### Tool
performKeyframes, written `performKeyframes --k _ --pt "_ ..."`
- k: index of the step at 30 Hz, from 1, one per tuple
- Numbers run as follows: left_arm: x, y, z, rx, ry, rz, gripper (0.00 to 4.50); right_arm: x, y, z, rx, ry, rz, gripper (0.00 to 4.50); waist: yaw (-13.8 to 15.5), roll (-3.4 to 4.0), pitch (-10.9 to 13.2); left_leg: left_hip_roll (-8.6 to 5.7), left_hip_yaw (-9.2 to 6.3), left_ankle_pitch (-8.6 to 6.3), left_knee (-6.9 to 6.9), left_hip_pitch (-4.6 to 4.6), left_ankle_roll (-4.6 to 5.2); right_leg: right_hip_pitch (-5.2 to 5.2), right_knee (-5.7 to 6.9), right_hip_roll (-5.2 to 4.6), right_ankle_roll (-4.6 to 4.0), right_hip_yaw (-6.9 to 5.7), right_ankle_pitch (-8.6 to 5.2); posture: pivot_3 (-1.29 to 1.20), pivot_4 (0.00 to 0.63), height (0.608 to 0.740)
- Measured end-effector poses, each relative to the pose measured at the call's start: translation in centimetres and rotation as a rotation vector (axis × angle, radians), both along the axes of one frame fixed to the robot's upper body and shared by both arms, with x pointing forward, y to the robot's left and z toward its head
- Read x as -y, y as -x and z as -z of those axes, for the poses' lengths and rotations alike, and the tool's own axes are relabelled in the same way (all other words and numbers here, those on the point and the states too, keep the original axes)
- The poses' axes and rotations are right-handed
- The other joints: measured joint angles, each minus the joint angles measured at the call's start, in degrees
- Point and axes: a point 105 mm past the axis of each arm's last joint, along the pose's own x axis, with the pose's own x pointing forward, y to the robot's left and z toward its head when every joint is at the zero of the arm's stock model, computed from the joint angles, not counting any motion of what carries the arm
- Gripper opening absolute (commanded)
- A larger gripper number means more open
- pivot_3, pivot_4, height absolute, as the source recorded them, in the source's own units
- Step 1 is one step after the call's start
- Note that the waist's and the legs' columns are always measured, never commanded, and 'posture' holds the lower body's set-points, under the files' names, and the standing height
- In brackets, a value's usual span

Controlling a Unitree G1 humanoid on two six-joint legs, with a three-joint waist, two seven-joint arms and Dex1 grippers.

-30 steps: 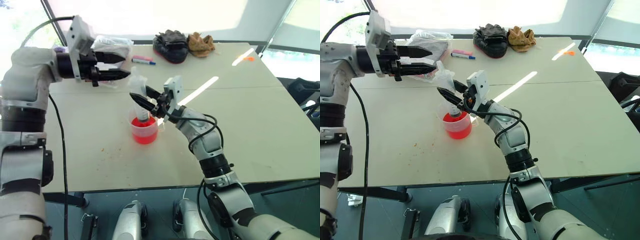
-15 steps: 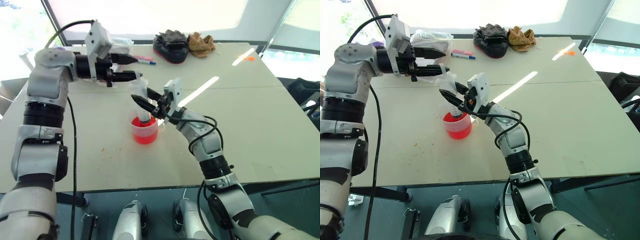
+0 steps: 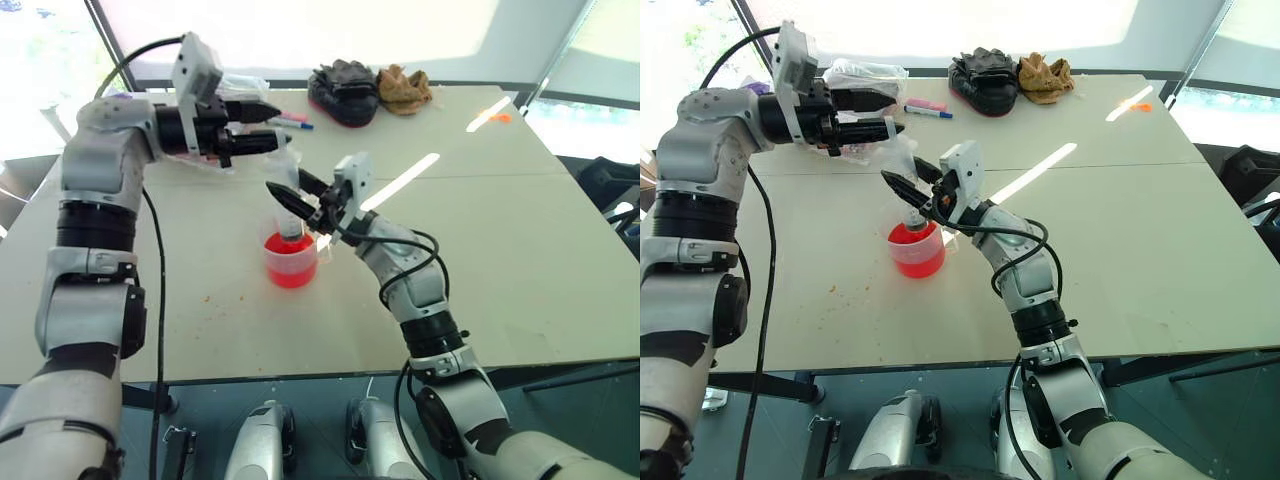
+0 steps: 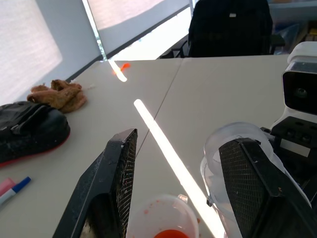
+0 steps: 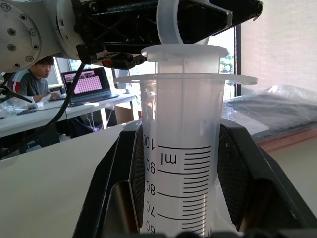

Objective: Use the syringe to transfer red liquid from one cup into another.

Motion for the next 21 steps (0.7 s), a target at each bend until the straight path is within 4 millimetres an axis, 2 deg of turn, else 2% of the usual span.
performKeyframes --k 21 --pt "0.0 -0.2 -1.6 -0.001 0.040 0.003 2.58 0.1 0.2 0.1 -0.002 -0.009 0.006 1.46 -0.03 0.00 0.00 0.00 0.00 0.00 0.00 0.01 0.00 0.00 0.00 0.00 0.00 0.00 0.00 0.00 0.150 0.740"
